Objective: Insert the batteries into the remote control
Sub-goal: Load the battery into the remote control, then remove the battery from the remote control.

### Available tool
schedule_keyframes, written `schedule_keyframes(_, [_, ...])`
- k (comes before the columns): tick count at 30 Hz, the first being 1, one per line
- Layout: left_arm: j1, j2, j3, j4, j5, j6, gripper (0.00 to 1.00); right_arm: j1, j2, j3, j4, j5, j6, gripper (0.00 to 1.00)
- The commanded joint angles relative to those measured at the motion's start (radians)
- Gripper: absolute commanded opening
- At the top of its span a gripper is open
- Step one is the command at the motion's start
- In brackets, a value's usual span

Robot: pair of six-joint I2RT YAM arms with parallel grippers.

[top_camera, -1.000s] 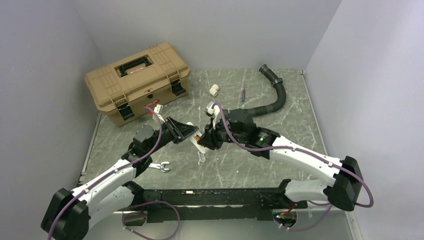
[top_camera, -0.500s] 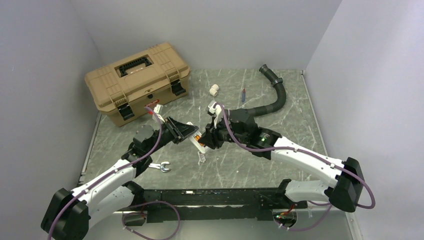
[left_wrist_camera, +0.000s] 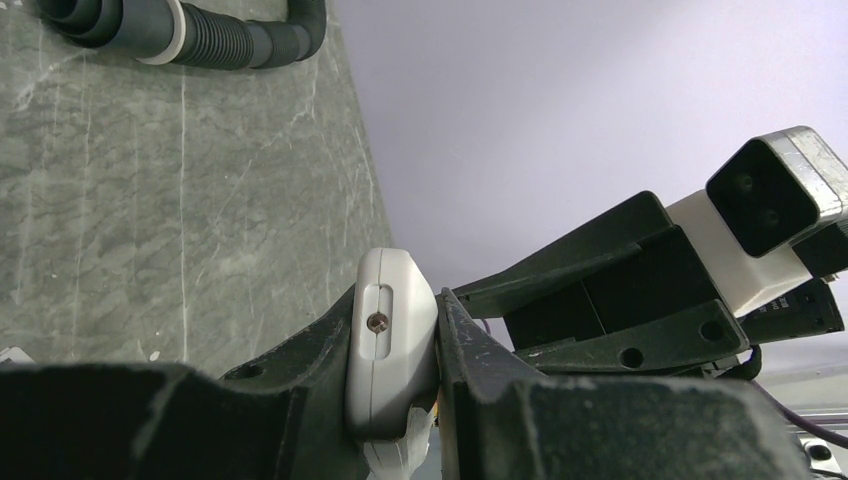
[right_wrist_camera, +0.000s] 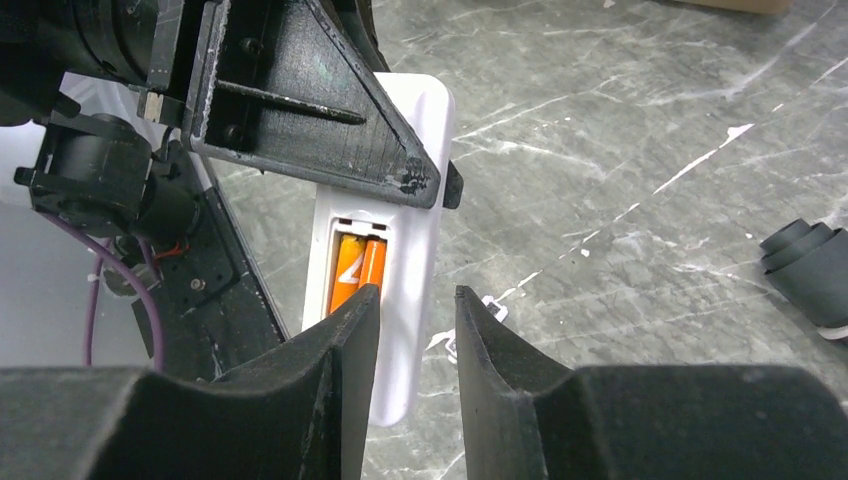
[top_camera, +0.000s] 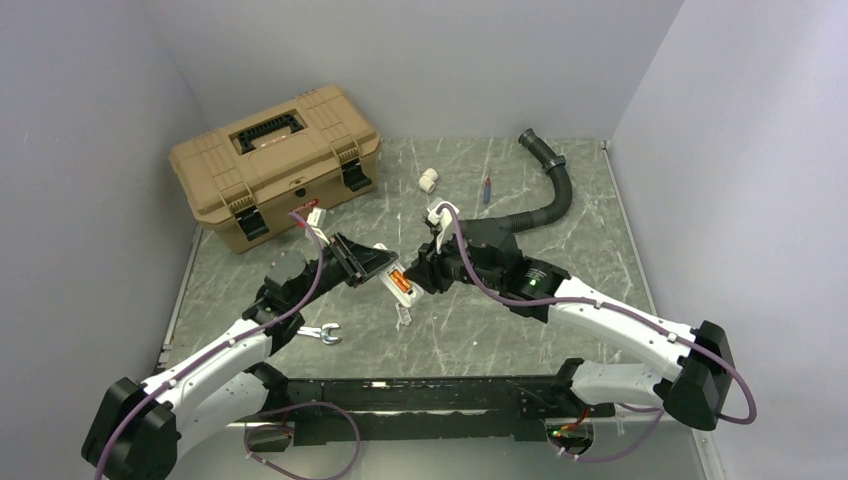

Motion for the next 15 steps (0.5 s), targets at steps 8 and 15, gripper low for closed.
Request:
schedule_keyframes(8, [-0.004,-0.027,-0.013,0.184,0.060,0.013,0.00,-0.002,-0.119,-0.060,0.065,-0.011,-0.019,0.37])
schedule_keyframes(15, [-0.004,-0.040,-0.010,0.190,0.079,0.041,0.00,-0.002,-0.167,-0.081,0.087,-0.050,-0.025,0.38])
